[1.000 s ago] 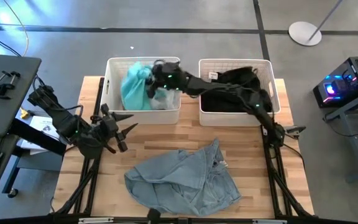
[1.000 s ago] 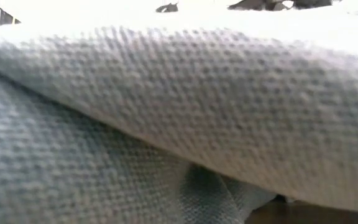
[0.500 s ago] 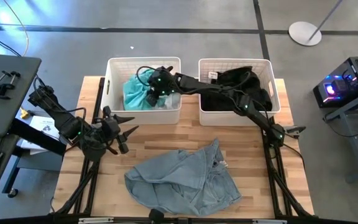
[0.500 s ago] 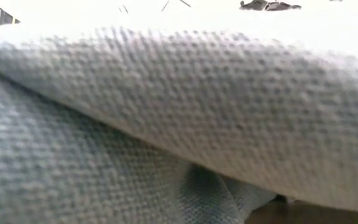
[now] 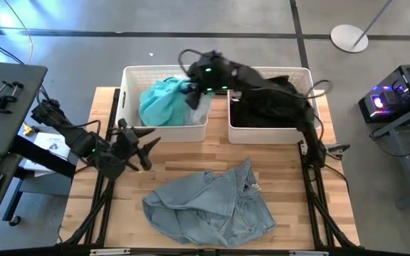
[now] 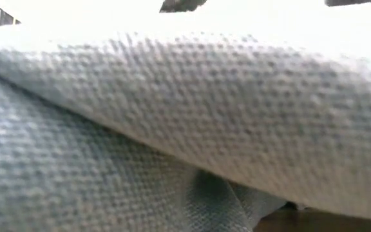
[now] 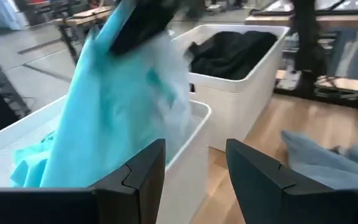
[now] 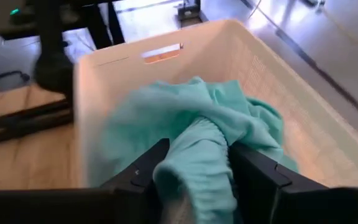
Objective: Sort clothes
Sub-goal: Put the blue shorts into the left white laundry bin
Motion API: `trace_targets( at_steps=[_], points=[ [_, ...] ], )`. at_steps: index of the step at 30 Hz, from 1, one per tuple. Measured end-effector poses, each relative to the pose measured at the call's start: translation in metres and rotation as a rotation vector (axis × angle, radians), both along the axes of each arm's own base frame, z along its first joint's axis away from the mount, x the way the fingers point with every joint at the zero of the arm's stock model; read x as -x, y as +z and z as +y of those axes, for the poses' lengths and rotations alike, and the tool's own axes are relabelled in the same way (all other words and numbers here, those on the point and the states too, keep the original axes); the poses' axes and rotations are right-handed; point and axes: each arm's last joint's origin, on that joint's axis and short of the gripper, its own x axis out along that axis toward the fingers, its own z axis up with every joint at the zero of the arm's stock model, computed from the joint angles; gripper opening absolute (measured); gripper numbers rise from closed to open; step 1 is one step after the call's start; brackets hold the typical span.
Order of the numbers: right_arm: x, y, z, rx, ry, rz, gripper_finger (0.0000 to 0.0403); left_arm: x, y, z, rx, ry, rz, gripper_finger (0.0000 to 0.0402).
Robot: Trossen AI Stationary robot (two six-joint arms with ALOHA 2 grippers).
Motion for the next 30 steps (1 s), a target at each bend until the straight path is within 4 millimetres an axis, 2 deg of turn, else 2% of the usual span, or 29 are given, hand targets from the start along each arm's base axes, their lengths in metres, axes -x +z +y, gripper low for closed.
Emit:
trace_targets(
  at_steps=[4, 7, 10, 13, 18, 22, 25, 30],
  points=[
    [0.036, 0.04, 0.032, 0.056, 0.028, 0.005, 0.0143, -0.019, 0.0, 0.014, -0.009, 0.024, 0.042, 0.0144],
    [0.044, 0.052, 0.049, 0.092, 0.029, -0.01, 0.0143, -0.037, 0.002, 0.027, -0.008, -0.007, 0.069, 0.0125],
    [0.042, 0.054, 0.059, 0.137, 0.039, -0.019, 0.0142, -0.055, 0.005, 0.039, -0.025, -0.079, 0.077, 0.0107],
    [0.035, 0.049, 0.059, 0.145, 0.036, -0.017, 0.0142, -0.071, 0.008, 0.049, -0.065, -0.15, 0.062, 0.0094],
    [0.019, 0.024, 0.058, 0.044, 0.123, 0.033, 0.0143, -0.097, 0.004, 0.069, -0.164, -0.234, 0.083, 0.0084],
    [0.018, 0.021, 0.06, 0.004, 0.179, 0.036, 0.0152, -0.119, -0.009, 0.1, -0.198, -0.096, 0.108, 0.0078],
    [0.018, 0.017, 0.06, -0.02, 0.194, 0.058, 0.0165, -0.126, -0.022, 0.127, -0.18, 0.007, 0.159, 0.0074],
    [0.022, 0.014, 0.063, -0.063, 0.225, 0.096, 0.0173, -0.115, -0.037, 0.165, -0.081, 0.171, 0.252, 0.0066]
  ],
)
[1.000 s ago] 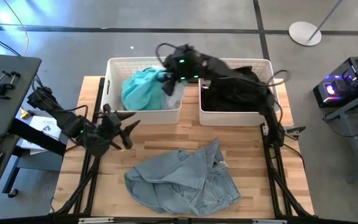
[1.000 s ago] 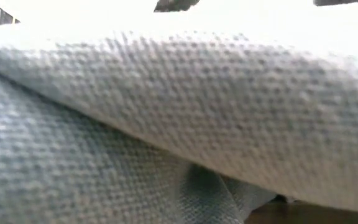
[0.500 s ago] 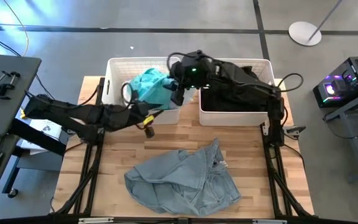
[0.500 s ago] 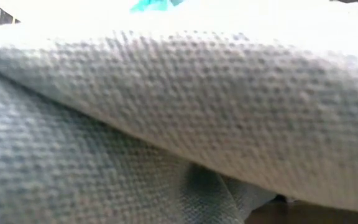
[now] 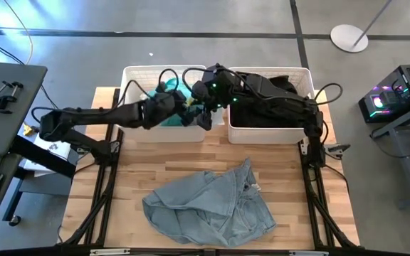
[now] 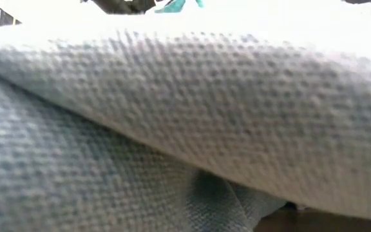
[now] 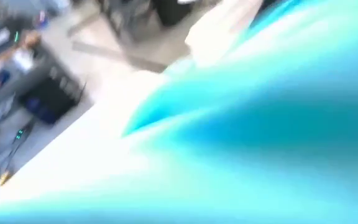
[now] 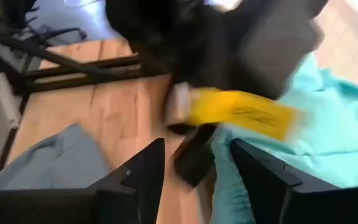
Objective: Sort clothes
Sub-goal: Put the blue shorts into the left white laundry bin
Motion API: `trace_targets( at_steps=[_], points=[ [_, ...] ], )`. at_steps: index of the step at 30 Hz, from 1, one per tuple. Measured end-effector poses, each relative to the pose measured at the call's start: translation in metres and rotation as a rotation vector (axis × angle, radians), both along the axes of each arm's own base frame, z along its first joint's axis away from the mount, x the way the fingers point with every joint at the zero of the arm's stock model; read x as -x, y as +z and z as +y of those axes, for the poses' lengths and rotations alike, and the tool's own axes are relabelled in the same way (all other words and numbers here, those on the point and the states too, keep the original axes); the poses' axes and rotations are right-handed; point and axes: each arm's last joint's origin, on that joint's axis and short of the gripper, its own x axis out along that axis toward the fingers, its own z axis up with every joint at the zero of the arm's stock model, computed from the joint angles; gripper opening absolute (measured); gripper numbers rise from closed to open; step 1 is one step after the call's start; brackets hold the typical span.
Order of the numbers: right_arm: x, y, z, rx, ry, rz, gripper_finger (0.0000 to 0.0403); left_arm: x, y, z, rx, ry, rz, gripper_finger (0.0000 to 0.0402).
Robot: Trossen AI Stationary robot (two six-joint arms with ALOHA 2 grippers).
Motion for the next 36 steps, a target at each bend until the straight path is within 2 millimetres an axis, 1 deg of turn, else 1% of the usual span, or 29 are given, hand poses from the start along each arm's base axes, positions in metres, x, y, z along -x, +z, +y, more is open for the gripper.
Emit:
trace_targets(
  at_steps=[5, 9, 13, 16, 19, 25, 29, 32, 36],
  points=[
    [0.005, -0.001, -0.001, -0.029, -0.024, 0.041, 0.0172, 0.02, -0.007, 0.02, 0.073, 0.106, 0.095, 0.0054],
    [0.006, 0.0, 0.001, -0.037, -0.028, 0.04, 0.0168, 0.034, -0.014, 0.034, 0.131, 0.19, 0.164, 0.0044],
    [0.005, 0.001, 0.003, -0.041, -0.028, 0.034, 0.0167, 0.042, -0.019, 0.041, 0.186, 0.21, 0.201, 0.0036],
    [0.005, 0.002, 0.002, -0.058, -0.03, 0.021, 0.0166, 0.041, -0.02, 0.039, 0.212, 0.166, 0.211, 0.0027],
    [0.002, 0.007, -0.003, -0.014, -0.007, -0.05, 0.017, 0.038, -0.019, 0.034, 0.224, 0.126, 0.195, 0.0018],
    [-0.008, 0.03, -0.016, 0.108, 0.015, -0.311, 0.0204, 0.031, -0.02, 0.02, 0.275, 0.011, 0.174, 0.0002],
    [-0.011, 0.044, -0.019, 0.192, 0.007, -0.453, 0.0211, 0.026, -0.02, 0.009, 0.287, -0.044, 0.172, 0.0001],
    [-0.019, 0.045, -0.015, 0.261, 0.036, -0.506, 0.021, 0.024, -0.02, 0.001, 0.291, -0.079, 0.182, 0.0],
    [-0.029, 0.037, -0.002, 0.363, 0.017, -0.481, 0.0209, 0.026, -0.023, -0.004, 0.291, -0.075, 0.237, 0.0]
  ],
)
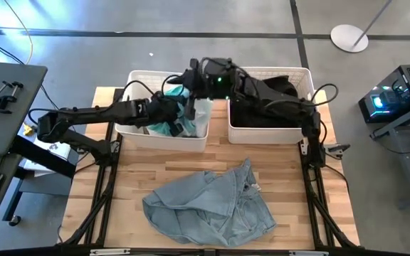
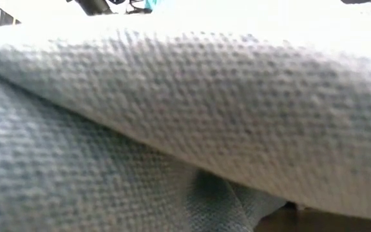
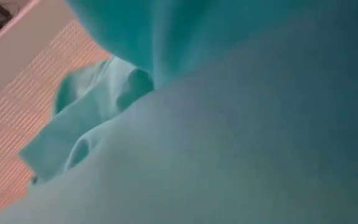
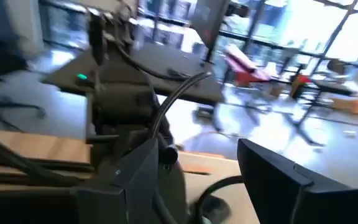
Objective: Sort clothes
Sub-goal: Put the blue shorts into the left white laundry bin
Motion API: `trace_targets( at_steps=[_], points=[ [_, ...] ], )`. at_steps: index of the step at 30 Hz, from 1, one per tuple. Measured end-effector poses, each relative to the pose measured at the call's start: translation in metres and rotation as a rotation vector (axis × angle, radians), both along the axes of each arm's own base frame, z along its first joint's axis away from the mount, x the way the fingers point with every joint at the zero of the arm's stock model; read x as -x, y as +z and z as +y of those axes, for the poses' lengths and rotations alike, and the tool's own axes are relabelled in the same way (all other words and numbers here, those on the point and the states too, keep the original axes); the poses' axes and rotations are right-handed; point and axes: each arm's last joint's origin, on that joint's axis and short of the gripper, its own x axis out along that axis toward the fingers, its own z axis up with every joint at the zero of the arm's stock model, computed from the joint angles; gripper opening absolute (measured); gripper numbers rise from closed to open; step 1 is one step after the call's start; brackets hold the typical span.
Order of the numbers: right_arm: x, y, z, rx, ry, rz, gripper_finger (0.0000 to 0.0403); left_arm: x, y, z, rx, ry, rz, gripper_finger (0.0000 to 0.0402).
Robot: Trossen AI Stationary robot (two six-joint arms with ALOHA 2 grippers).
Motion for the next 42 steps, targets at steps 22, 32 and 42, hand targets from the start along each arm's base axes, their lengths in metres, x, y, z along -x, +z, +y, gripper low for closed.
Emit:
trace_targets(
  at_steps=[22, 32, 42],
  points=[
    [-0.008, -0.025, -0.006, -0.059, -0.135, 0.02, 0.0006, 0.016, -0.05, 0.002, -0.024, 0.032, 0.063, 0.0],
    [0.015, 0.009, 0.021, -0.13, 0.066, -0.067, 0.0013, 0.042, -0.057, 0.04, 0.098, 0.245, 0.106, 0.0],
    [0.045, 0.026, 0.03, -0.199, 0.075, -0.012, 0.0063, 0.07, -0.088, 0.053, 0.227, 0.382, 0.165, 0.0]
  ],
)
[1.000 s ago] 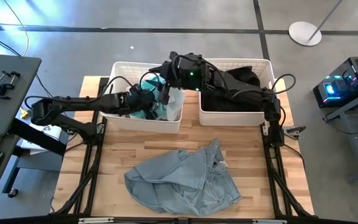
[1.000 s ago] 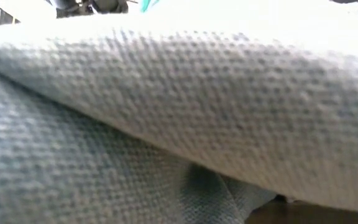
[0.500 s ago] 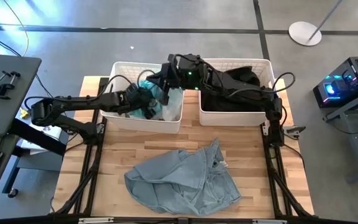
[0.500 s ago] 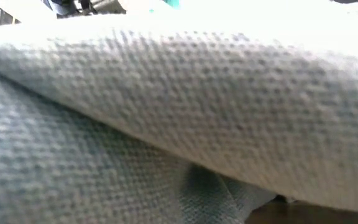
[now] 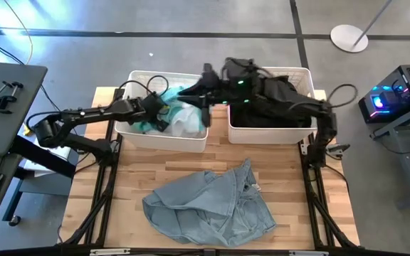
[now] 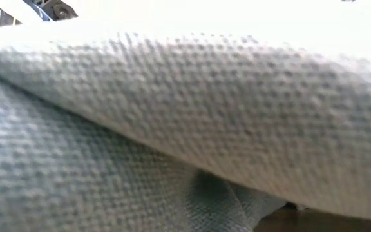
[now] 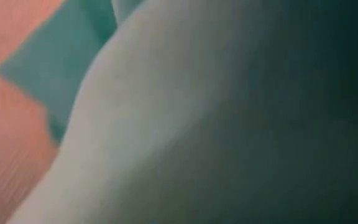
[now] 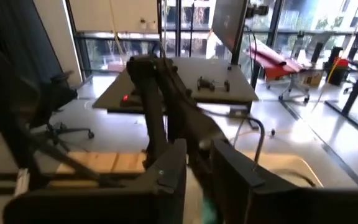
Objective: Sort clothes
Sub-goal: Put the blue shorts into the left white laundry bin
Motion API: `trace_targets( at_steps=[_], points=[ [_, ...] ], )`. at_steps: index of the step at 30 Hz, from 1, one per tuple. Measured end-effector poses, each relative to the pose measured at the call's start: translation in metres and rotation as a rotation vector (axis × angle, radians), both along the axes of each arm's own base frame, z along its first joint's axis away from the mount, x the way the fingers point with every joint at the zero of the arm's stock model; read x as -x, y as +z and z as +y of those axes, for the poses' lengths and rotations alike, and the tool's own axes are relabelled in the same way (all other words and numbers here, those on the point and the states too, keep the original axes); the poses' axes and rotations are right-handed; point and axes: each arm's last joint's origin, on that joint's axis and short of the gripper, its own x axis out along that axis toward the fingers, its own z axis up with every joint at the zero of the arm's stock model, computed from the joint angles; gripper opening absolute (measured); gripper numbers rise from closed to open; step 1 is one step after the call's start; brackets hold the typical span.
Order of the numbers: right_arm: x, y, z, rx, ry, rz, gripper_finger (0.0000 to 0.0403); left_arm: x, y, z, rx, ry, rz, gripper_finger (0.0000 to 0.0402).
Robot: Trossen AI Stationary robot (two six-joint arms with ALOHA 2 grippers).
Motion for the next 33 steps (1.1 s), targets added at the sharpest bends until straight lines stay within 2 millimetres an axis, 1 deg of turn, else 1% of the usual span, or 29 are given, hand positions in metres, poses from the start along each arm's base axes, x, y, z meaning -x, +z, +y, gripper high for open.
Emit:
trace_targets(
  at_steps=[3, 5, 7, 9, 12, 15, 17, 19, 21, 23, 25, 28, 31, 33],
  points=[
    [0.023, 0.006, 0.009, -0.011, 0.013, 0.096, 0.0076, 0.016, -0.006, 0.002, 0.007, 0.089, 0.11, 0.0],
    [0.039, 0.006, 0.019, -0.018, 0.007, 0.184, 0.0078, 0.027, -0.002, -0.001, 0.004, 0.122, 0.166, 0.0],
    [0.058, 0.011, 0.031, -0.006, -0.016, 0.246, 0.0078, 0.032, 0.008, -0.004, -0.01, 0.129, 0.161, 0.0],
    [0.078, 0.017, 0.042, 0.02, -0.055, 0.289, 0.0078, 0.033, 0.025, -0.009, -0.027, 0.105, 0.074, 0.0],
    [0.098, 0.02, 0.055, 0.048, -0.129, 0.341, 0.0078, 0.032, 0.054, -0.016, -0.031, 0.053, -0.093, 0.0],
    [0.107, 0.018, 0.067, 0.063, -0.16, 0.387, 0.0078, 0.032, 0.087, -0.025, -0.028, -0.005, -0.269, 0.0],
    [0.113, 0.018, 0.075, 0.068, -0.161, 0.406, 0.0078, 0.031, 0.105, -0.03, -0.03, -0.038, -0.352, 0.0],
    [0.119, 0.017, 0.082, 0.074, -0.159, 0.426, 0.0078, 0.027, 0.116, -0.031, -0.06, -0.076, -0.424, 0.0],
    [0.122, 0.014, 0.09, 0.088, -0.153, 0.461, 0.0078, 0.019, 0.121, -0.029, -0.114, -0.114, -0.496, 0.0],
    [0.123, 0.009, 0.098, 0.1, -0.166, 0.493, 0.0078, 0.009, 0.118, -0.021, -0.161, -0.131, -0.53, 0.0],
    [0.124, 0.007, 0.108, 0.114, -0.191, 0.501, 0.0078, 0.001, 0.106, -0.009, -0.192, -0.096, -0.491, 0.0],
    [0.127, 0.001, 0.121, 0.129, -0.213, 0.534, 0.0078, -0.006, 0.07, 0.014, -0.166, -0.005, -0.34, 0.0],
    [0.129, -0.01, 0.135, 0.149, -0.232, 0.609, 0.0078, -0.01, 0.025, 0.029, -0.018, 0.008, -0.228, 0.0],
    [0.131, -0.018, 0.144, 0.174, -0.267, 0.658, 0.0078, -0.015, 0.002, 0.035, 0.061, -0.007, -0.211, 0.0]
  ],
)
